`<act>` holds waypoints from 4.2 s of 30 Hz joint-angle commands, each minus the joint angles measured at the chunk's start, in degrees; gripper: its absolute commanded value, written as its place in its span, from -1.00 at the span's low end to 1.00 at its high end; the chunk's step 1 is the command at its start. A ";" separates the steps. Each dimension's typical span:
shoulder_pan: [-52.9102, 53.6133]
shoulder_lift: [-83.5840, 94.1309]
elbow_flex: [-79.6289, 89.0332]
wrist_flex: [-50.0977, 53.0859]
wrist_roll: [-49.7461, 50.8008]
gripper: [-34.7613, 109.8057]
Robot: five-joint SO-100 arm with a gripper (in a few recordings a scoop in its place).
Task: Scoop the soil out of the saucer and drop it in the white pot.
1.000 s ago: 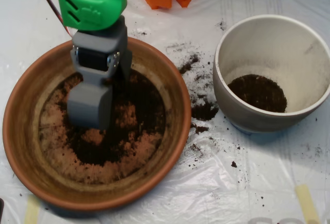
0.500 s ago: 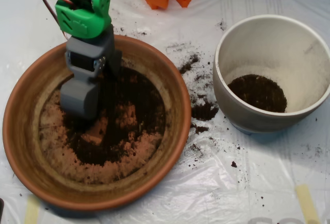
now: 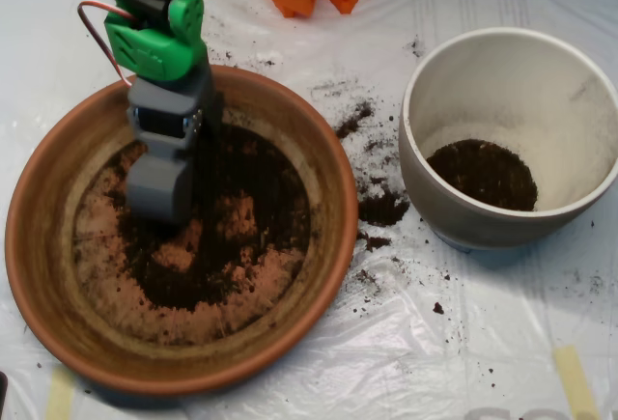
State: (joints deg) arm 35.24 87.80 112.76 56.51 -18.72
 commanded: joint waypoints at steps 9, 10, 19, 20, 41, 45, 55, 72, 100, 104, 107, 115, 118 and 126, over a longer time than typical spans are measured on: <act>4.83 -9.32 -12.39 3.96 0.00 -0.05; 4.66 -9.14 -12.48 3.52 0.00 -0.06; 3.87 -5.89 -8.96 -2.11 0.79 -0.11; 3.69 -5.27 -8.09 -3.08 0.97 -0.12; -1.76 2.20 0.35 -11.25 5.89 -0.50; -3.69 4.75 2.72 -11.43 5.45 -0.52; -9.67 20.39 0.53 -1.32 6.50 -0.53; -25.66 31.99 -14.94 19.51 8.35 -0.53; -57.57 -1.67 -68.91 40.61 14.33 -0.51; -59.15 -2.29 -68.47 42.45 14.24 -0.25; -59.85 -0.62 -64.60 42.71 12.92 -0.11; -59.94 10.99 -45.88 33.22 12.22 -0.15; -59.50 10.72 -46.41 33.57 13.01 -0.14; -56.95 5.80 -59.06 39.64 15.03 -0.15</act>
State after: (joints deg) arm -22.68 92.46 62.67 93.69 -4.22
